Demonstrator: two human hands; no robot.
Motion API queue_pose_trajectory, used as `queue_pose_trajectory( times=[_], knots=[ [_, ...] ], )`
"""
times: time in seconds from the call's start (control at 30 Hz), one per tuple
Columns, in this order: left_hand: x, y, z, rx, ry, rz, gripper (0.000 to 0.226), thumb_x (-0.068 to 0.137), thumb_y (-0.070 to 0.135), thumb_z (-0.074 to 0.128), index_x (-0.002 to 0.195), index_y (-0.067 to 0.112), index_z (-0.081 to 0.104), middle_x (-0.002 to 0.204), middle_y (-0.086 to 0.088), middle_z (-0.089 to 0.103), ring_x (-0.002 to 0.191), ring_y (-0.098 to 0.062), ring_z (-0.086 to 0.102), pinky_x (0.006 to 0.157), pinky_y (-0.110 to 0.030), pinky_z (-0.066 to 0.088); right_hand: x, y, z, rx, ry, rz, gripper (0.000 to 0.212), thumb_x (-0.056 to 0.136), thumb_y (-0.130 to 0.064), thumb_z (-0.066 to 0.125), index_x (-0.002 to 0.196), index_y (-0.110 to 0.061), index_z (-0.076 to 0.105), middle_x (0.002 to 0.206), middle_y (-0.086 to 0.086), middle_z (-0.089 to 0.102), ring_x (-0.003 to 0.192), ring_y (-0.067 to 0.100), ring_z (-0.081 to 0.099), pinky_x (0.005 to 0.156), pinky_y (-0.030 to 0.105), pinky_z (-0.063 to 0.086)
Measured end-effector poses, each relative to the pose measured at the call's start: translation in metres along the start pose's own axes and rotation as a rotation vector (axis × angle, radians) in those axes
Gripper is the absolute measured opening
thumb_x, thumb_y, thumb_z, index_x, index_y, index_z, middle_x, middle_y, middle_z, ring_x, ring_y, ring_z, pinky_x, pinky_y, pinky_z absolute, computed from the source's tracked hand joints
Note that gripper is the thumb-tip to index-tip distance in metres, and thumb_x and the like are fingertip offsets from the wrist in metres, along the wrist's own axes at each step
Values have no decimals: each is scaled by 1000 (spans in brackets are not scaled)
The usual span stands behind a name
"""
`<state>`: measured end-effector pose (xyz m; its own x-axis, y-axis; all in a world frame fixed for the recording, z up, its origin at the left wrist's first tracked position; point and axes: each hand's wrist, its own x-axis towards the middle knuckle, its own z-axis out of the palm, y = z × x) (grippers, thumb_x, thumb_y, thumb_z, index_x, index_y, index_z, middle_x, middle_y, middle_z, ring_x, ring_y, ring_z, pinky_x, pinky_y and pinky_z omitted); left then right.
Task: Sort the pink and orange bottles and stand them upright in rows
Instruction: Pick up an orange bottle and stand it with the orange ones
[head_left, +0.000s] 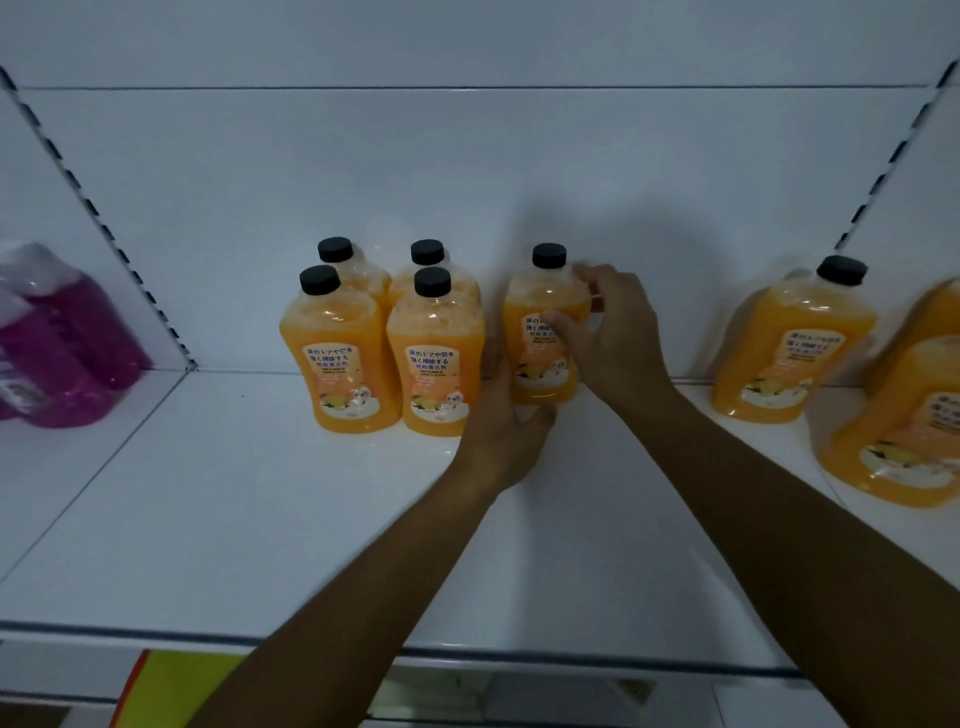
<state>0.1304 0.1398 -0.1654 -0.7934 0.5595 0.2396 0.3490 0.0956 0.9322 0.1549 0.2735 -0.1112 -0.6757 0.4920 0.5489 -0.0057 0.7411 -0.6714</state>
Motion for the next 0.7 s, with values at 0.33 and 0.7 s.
queue_pose_trajectory(
  times=[0.33, 0.7],
  knots=[
    [-7, 8, 0, 78, 3, -41, 71, 89, 18, 66, 149, 24, 28, 147, 4, 43, 134, -15, 41, 112, -36, 35, 1, -8, 9, -5, 23, 0, 57, 81, -27, 76, 130, -13, 52, 123, 10, 51, 108, 18, 54, 91, 22, 40],
    [-15, 16, -1, 104, -53, -52, 51, 92, 26, 62, 140, 20, 44, 139, 3, 51, 122, -14, 51, 102, -33, 44, -15, -9, -12, -99, -88, 37, 69, 89, -33, 66, 148, -18, 33, 134, 11, 46, 118, 21, 51, 95, 31, 44]
  ],
)
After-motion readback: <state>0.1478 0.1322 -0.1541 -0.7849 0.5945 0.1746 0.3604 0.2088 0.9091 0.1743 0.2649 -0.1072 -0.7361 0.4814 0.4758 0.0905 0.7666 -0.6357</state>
